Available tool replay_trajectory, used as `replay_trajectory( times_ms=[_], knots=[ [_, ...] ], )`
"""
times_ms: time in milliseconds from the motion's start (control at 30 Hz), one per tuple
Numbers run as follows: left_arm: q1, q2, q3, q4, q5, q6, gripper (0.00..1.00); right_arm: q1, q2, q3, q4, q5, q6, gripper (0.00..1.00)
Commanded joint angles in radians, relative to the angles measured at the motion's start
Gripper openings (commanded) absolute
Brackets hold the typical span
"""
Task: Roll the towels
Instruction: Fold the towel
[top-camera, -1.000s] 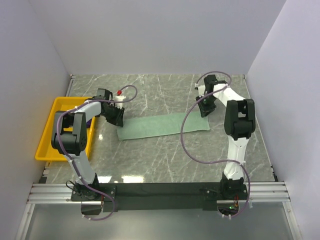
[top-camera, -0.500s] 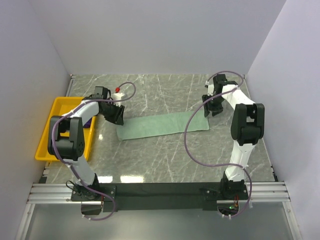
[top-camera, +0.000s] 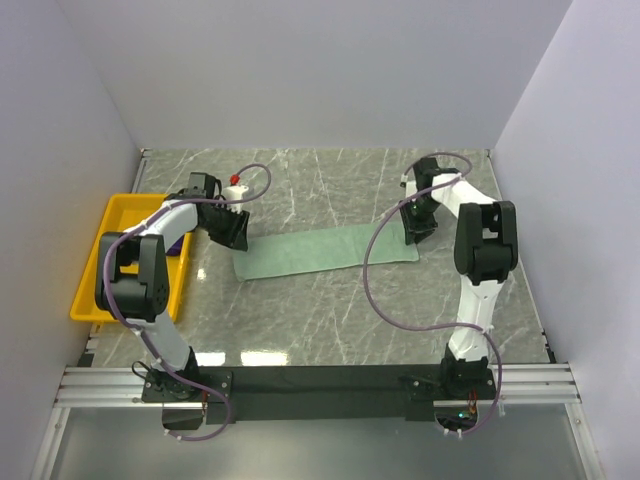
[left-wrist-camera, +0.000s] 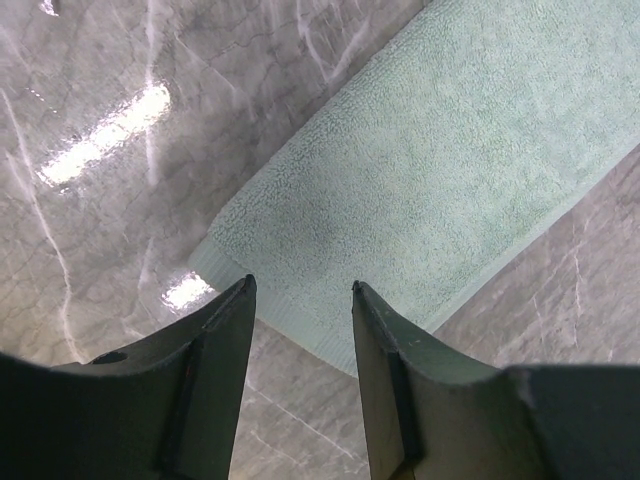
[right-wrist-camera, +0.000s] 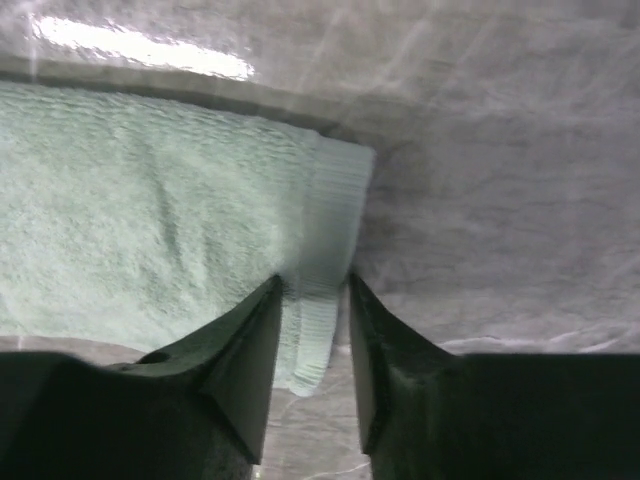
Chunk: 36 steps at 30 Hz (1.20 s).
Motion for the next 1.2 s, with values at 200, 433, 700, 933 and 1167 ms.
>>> replay_trajectory(
  times_ms=[200,433,700,933,1167],
  knots=[
    [-0.002,-0.06,0.025,0.017,-0.022,-0.002,0.51,0.05,0.048,-0.012,-0.036,0.047,0.012,0.07],
    [-0.002,-0.057,0.046,0.009,-0.009,-0.007,0.51,-0.062,-0.061,-0.022,-0.042,0.077,-0.034,0.0],
    [-0.002,-0.063,0.042,0.014,0.003,-0.004,0.5,-0.128,-0.168,0.063,-0.12,0.045,-0.094,0.0],
    [0.0,-0.05,0.049,0.011,-0.002,-0.01,0.49,-0.085,-0.203,0.028,-0.124,0.028,-0.092,0.0],
    [0.0,-0.05,0.051,0.002,-0.003,-0.002,0.48,-0.027,-0.219,0.064,-0.157,-0.03,-0.091,0.0]
  ],
)
